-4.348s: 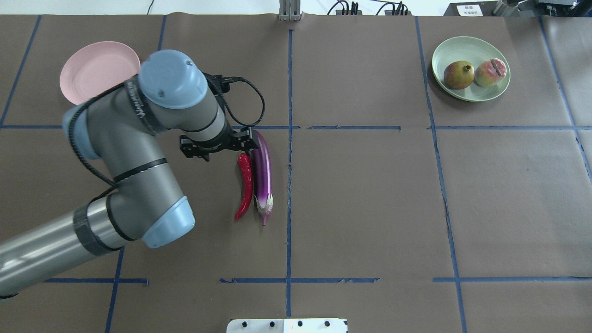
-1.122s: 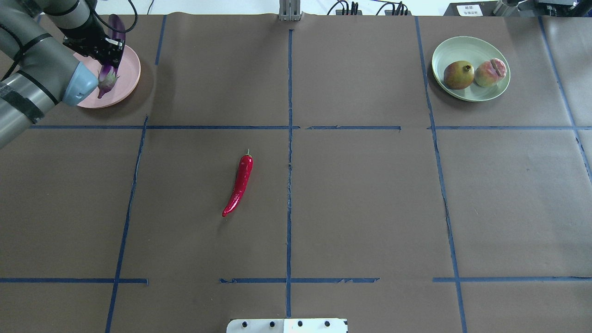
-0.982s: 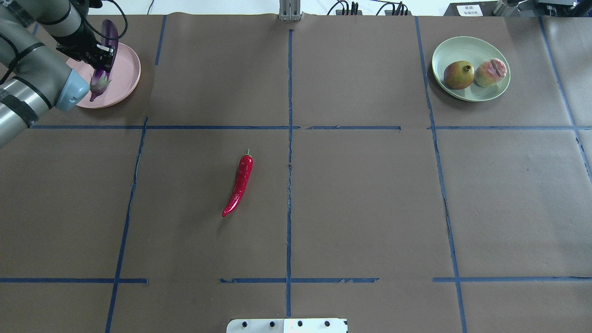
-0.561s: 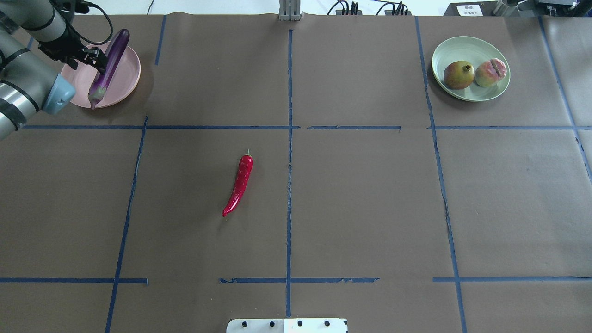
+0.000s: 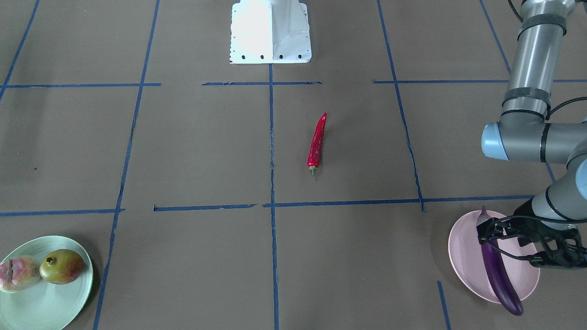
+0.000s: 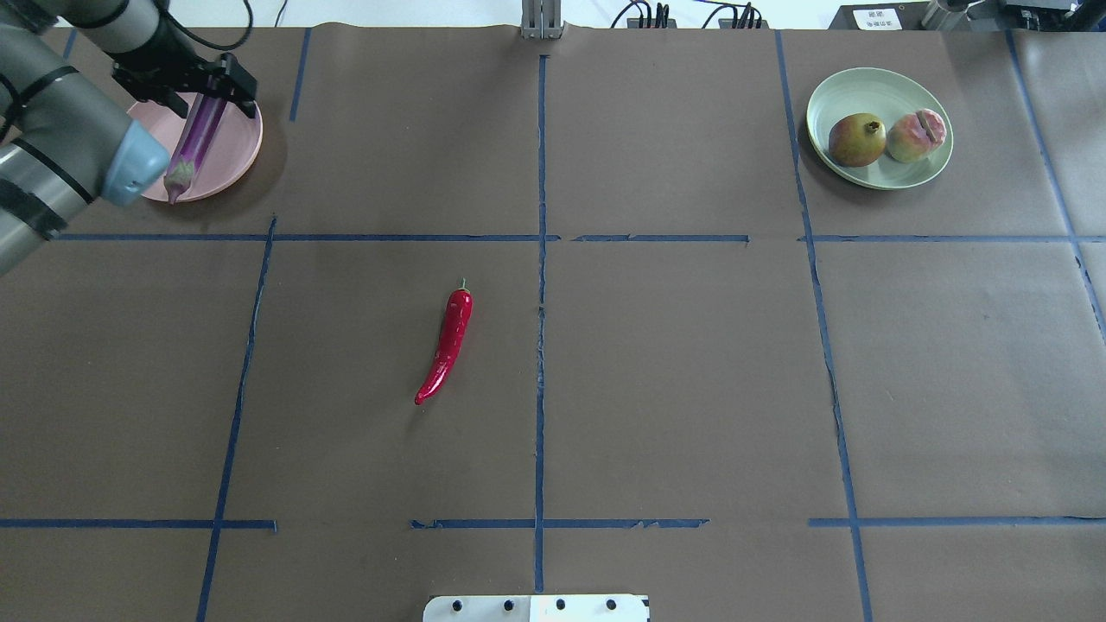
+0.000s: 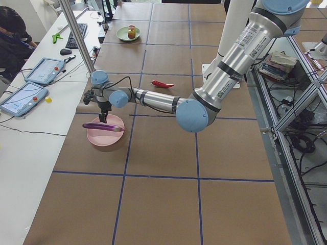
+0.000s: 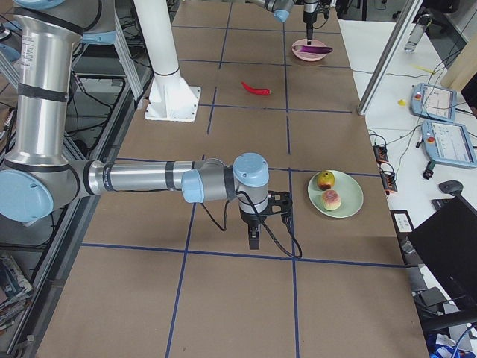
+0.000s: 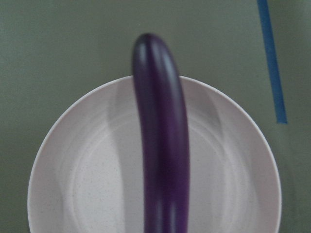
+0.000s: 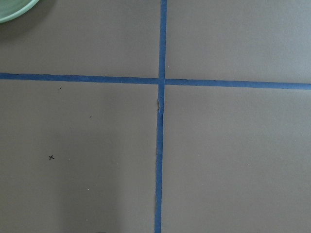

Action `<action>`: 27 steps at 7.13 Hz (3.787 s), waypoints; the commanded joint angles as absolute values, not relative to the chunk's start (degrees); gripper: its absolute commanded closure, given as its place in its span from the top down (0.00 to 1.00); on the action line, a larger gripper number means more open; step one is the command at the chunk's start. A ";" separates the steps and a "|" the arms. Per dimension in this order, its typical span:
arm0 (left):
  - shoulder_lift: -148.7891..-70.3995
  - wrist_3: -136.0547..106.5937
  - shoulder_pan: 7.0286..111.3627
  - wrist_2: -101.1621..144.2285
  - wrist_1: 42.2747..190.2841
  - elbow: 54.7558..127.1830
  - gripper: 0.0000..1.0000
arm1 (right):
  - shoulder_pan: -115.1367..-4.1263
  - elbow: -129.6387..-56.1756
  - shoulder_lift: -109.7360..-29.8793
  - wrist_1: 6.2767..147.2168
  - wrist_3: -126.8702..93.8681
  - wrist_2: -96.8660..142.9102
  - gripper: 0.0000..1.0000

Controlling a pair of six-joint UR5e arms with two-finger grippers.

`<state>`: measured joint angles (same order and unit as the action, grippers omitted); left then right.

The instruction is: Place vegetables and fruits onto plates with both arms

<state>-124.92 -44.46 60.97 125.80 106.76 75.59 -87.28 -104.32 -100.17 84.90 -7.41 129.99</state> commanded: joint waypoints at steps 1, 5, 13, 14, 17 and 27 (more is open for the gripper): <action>-125.07 -55.68 49.02 119.15 101.09 87.67 1.00 | -87.28 -104.33 -100.02 84.90 -7.47 129.99 1.00; -127.53 -68.72 30.07 104.77 101.07 89.21 1.00 | -87.28 -104.24 -100.02 84.90 -7.47 129.90 1.00; -126.92 -67.85 34.68 106.42 101.07 90.52 0.00 | -87.28 -104.15 -100.02 84.81 -7.38 129.99 1.00; -126.22 -64.02 41.33 113.05 100.99 90.35 0.00 | -87.28 -104.15 -100.02 84.81 -7.38 129.90 1.00; -125.33 -42.08 58.05 119.43 101.34 76.80 0.00 | -87.28 -104.06 -100.11 84.73 -7.38 129.99 1.00; -123.33 -19.21 72.38 133.11 104.88 65.98 1.00 | -87.28 -104.06 -100.02 84.81 -7.38 129.99 1.00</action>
